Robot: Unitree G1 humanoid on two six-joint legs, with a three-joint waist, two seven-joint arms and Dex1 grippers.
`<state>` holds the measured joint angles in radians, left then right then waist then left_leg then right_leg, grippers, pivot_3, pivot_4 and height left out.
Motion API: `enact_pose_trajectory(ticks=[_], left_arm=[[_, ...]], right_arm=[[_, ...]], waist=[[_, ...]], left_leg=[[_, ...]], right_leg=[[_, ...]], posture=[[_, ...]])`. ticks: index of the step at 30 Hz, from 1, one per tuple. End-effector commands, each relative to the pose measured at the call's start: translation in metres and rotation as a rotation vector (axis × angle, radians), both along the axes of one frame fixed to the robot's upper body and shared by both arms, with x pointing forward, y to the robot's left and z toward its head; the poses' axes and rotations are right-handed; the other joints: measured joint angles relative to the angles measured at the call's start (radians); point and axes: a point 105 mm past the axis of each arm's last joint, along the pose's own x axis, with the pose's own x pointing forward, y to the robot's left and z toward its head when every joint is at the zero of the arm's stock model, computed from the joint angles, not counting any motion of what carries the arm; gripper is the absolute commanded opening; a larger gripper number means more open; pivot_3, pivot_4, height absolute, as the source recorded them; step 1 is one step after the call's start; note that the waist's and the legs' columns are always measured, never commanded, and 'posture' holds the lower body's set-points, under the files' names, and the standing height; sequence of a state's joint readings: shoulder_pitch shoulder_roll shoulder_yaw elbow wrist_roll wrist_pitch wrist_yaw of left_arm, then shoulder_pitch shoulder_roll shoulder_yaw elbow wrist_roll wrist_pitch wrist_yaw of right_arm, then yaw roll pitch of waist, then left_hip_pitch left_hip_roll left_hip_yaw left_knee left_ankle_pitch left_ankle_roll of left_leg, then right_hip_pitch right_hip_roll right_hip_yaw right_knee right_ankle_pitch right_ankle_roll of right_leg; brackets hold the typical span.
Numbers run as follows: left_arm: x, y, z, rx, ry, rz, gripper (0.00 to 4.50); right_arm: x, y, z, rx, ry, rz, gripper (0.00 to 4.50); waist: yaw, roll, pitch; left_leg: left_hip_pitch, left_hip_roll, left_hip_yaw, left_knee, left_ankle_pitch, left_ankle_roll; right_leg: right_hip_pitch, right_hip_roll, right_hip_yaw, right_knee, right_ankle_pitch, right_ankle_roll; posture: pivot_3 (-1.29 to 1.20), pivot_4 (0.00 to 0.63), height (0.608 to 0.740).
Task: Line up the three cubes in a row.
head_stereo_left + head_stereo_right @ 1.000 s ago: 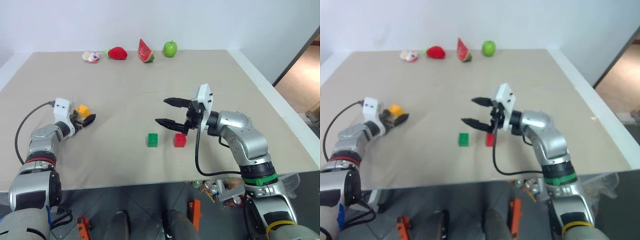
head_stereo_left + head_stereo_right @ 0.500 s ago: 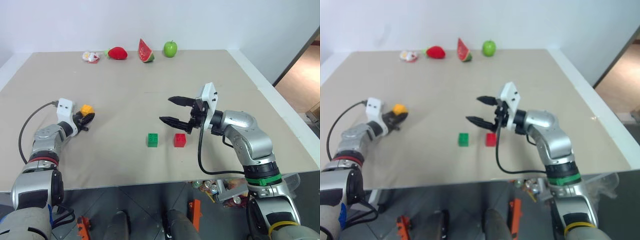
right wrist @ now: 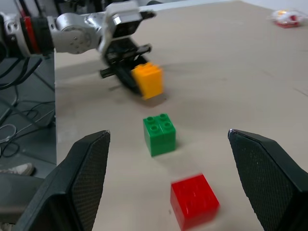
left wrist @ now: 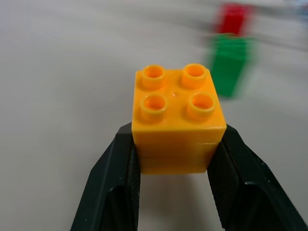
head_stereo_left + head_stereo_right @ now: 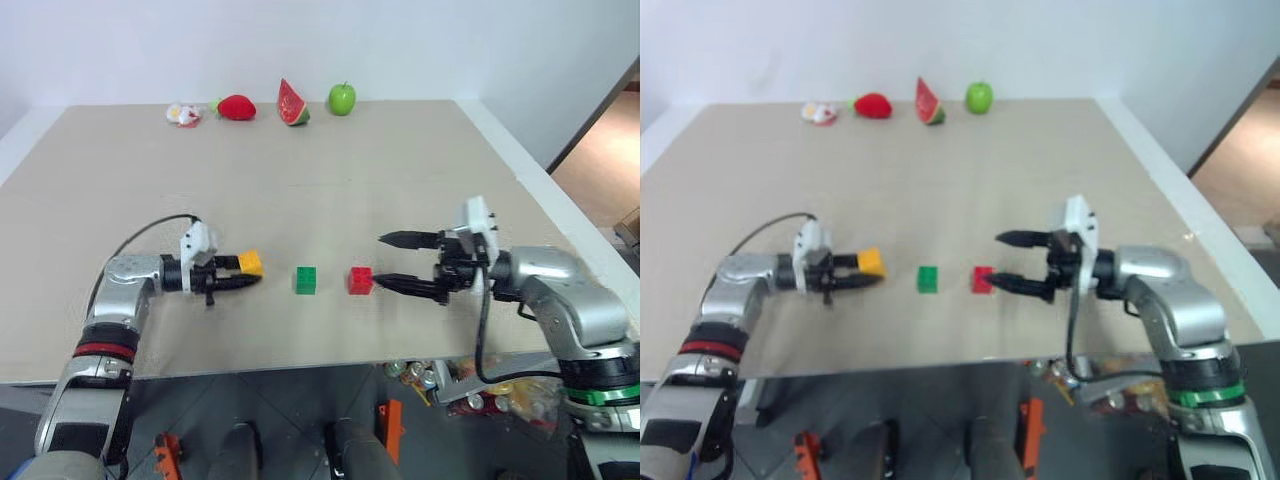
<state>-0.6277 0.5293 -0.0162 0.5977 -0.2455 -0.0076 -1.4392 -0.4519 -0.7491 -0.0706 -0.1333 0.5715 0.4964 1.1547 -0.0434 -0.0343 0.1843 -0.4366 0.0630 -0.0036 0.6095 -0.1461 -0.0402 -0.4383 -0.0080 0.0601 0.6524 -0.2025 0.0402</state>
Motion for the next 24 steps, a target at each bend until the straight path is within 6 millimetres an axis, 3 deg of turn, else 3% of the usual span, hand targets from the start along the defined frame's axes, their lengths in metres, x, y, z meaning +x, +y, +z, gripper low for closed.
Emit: enact_pose_trajectory(ticks=[1, 6, 17, 24], left_arm=[[-0.005, 0.004, 0.003, 0.036, -0.001, -0.04, 1.32], [-0.005, 0.002, -0.003, 0.086, 0.001, -0.082, 1.32], [0.022, 0.005, 0.009, 0.085, -0.072, -0.018, 1.32], [0.019, 0.001, 0.008, 0.064, -0.052, -0.051, 1.32]], right_arm=[[-0.002, -0.008, 0.014, 0.015, -0.053, -0.03, 4.07], [-0.003, -0.01, 0.013, 0.017, -0.055, -0.057, 4.07], [-0.004, -0.005, 0.016, 0.017, -0.064, -0.06, 4.07], [-0.003, -0.004, 0.016, 0.015, -0.065, -0.059, 4.07]], waist=[[-0.003, 0.0, 0.0], [-0.002, 0.0, 0.0], [-0.001, 0.0, 0.0], [-0.001, 0.0, 0.0]], left_leg=[[0.001, 0.0, -0.001, 0.001, 0.0, 0.0], [0.0, 0.0, -0.002, 0.005, 0.001, 0.002], [-0.003, 0.0, -0.001, 0.009, 0.001, 0.002], [-0.003, 0.0, -0.001, 0.008, 0.001, 0.002]], right_leg=[[0.0, 0.001, 0.001, 0.0, 0.001, -0.001], [0.0, 0.002, 0.002, 0.0, 0.004, -0.001], [0.0, 0.002, 0.003, 0.0, 0.005, 0.001], [0.0, 0.002, 0.004, 0.0, 0.005, 0.001]], posture=[[0.0, 0.15, 0.74], [0.0, 0.15, 0.74], [0.0, 0.15, 0.74], [0.0, 0.15, 0.74]])
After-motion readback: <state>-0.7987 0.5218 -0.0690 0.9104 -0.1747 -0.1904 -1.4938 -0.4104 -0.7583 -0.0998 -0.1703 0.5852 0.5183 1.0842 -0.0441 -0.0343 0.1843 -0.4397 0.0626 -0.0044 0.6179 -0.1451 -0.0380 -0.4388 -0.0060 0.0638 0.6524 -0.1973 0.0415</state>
